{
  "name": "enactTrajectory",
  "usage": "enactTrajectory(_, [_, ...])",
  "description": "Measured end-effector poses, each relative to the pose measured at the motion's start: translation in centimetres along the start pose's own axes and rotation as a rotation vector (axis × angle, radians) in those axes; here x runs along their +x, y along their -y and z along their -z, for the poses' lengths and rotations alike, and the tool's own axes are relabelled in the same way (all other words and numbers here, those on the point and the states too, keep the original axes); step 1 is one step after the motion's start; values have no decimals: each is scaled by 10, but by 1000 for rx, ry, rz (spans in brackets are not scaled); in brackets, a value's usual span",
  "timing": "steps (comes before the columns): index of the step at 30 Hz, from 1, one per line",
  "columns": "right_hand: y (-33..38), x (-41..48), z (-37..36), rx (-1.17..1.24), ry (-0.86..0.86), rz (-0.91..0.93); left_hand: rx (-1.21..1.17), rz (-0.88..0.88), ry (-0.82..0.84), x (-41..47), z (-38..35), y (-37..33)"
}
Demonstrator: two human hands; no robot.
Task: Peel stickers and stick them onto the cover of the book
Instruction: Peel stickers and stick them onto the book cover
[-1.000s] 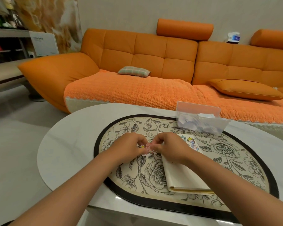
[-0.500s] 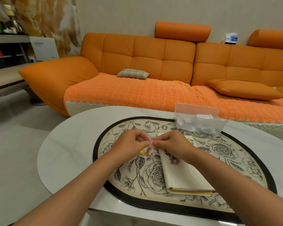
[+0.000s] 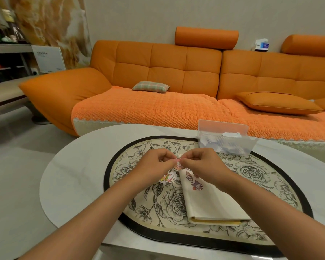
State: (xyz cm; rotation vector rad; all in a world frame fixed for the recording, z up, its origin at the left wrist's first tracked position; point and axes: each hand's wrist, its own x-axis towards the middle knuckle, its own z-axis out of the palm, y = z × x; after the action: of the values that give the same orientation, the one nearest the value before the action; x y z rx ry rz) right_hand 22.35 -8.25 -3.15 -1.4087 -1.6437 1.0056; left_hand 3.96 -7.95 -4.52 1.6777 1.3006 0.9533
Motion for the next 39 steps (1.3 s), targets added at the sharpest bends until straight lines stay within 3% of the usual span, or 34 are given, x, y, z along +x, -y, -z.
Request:
enactTrajectory(4, [-1,-9,5,-14,-2,24,19,-13,26,1,-6,-1])
enactTrajectory(13, [4,-23,28,-509,-139,201,48,-70,11,4,-28,-15])
enactTrajectory(25, [-13,-20,49,-568,-270,216,157,-84,-70,14,-57,-29])
enactTrajectory(33, [-28,-21,46,-779,-461,483,135,-80,-101,21,-72,-26])
enactTrajectory(35, [-26,-22,49,-634,-373,390,122,-84,-100,22,-72,-26])
enactTrajectory(39, [-20,-17,59,-40,-155,84,84,-103,-78,24,-67,-28])
